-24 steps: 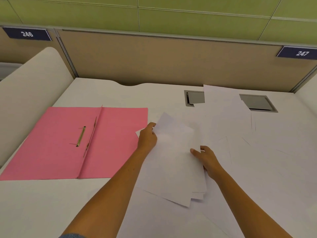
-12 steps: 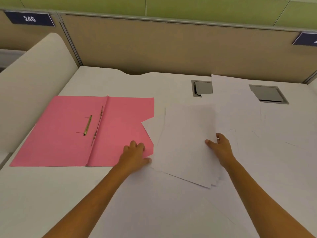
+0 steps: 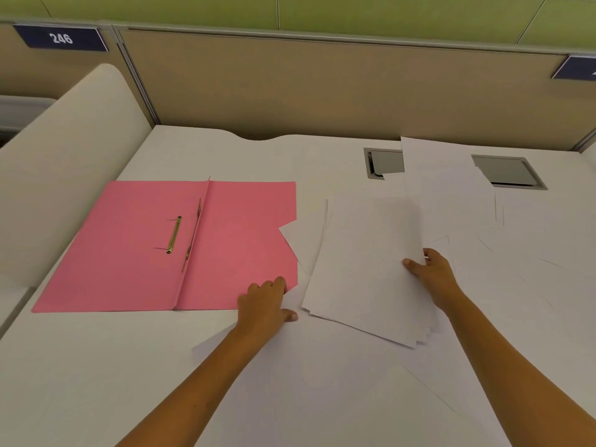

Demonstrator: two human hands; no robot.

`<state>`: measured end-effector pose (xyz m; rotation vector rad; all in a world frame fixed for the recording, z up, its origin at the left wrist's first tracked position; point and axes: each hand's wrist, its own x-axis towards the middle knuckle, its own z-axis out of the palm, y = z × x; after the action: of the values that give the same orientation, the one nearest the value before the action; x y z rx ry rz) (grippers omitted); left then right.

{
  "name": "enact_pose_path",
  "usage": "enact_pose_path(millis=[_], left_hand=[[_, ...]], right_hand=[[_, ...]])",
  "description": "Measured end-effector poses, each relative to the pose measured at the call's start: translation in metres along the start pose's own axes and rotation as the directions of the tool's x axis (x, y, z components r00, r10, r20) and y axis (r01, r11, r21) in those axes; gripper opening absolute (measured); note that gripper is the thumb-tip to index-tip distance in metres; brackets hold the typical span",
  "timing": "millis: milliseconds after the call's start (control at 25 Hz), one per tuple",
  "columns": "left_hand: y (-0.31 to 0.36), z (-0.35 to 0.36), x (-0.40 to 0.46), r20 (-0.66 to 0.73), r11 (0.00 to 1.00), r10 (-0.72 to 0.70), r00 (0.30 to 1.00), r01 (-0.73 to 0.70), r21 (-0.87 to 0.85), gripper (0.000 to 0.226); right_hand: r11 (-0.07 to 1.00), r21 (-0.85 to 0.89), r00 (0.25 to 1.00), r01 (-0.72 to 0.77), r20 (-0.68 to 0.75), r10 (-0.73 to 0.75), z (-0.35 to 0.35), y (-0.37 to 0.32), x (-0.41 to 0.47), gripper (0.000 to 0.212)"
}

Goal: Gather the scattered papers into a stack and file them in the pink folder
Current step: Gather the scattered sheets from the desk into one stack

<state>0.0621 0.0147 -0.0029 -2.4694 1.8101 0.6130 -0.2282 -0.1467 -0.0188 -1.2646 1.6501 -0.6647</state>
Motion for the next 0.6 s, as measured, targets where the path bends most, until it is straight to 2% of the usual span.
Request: enact_pose_path(millis=[160,240,360,480,600], left_hand=[[-0.024,-0.024,0.014,0.115,0.989,0.006,0.993,0.011,-0.147,0.024],[-0.050,-0.050,0.020,0.126,0.984,0.004,0.992,0.018,-0.175,0.018],[-0.087,-0.104,0.025,-0.001,0.980,-0.046,0.999,0.045,-0.195,0.023],[-0.102,-0.155,0.025,-0.126,0.929,-0.089,0.988,0.037,-0.368,0.020],[-0.089,-0.179,0.027,-0.163,0.809,-0.095,0.982,-0.019,-0.587,0.016]], right_hand=[[1.000,0.013,1.000,-0.002,-0.003,0.002,0.000,-0.003,-0.002,0.044],[1.000,0.019,1.000,-0.001,-0.010,0.001,-0.001,-0.004,-0.004,0.044],[1.000,0.025,1.000,0.013,-0.011,-0.012,0.000,-0.007,-0.007,0.043],[1.000,0.019,1.000,0.023,0.000,-0.023,0.006,-0.010,-0.009,0.042],[0.999,0.018,0.999,0.030,0.027,-0.031,0.015,-0.014,-0.013,0.041]])
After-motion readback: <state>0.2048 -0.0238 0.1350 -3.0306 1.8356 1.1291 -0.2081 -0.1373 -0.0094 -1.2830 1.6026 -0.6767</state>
